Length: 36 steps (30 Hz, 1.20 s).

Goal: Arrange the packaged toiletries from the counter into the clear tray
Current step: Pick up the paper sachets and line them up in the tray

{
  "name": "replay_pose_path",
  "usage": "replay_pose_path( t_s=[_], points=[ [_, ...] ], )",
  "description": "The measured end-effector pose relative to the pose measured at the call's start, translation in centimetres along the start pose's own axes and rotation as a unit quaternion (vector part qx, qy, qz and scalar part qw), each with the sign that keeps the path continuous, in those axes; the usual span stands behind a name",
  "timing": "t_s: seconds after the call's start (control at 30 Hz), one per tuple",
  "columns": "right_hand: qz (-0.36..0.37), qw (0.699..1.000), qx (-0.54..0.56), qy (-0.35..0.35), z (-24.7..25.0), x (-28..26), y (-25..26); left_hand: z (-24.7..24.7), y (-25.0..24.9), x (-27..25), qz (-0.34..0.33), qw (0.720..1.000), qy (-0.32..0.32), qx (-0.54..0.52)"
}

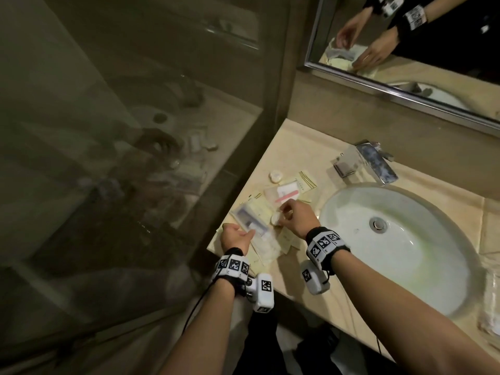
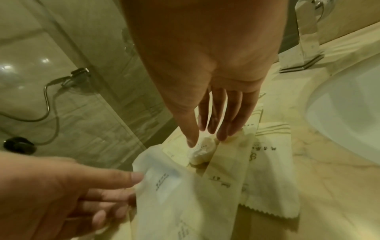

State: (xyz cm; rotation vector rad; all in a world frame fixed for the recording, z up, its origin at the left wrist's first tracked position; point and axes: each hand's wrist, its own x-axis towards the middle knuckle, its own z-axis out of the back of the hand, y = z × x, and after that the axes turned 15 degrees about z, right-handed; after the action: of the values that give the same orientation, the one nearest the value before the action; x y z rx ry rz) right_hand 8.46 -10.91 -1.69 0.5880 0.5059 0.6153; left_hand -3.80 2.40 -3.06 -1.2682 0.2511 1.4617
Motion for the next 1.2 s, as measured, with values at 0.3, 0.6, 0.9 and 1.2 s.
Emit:
replay_pose_path(
  t_s=[0.3, 0.6, 0.9, 1.2],
  points=[
    [-0.019, 0.998, -0.057, 0.003, -0.9, -0.3, -1.2, -0.2, -0.8, 1.2, 0.001, 0.999, -0.008, 0.038],
    [-0.176, 0.978, -0.048, -0.102, -0.4, -1.3, -2.0, 2.0, -0.5, 1.0, 0.020, 0.987, -0.089, 0.136],
    [-0.164, 0.970, 0.052, -0.169, -0.2, -0.6, -2.7, 2.2, -0.8, 0.8, 0.054, 0.989, -0.099, 0.090],
    [-0.141, 0.945, 0.187, -0.228, 0.7, -1.4, -3.1, 3.3, -0.9, 0.1, 0.031, 0.996, -0.064, 0.057]
  ],
)
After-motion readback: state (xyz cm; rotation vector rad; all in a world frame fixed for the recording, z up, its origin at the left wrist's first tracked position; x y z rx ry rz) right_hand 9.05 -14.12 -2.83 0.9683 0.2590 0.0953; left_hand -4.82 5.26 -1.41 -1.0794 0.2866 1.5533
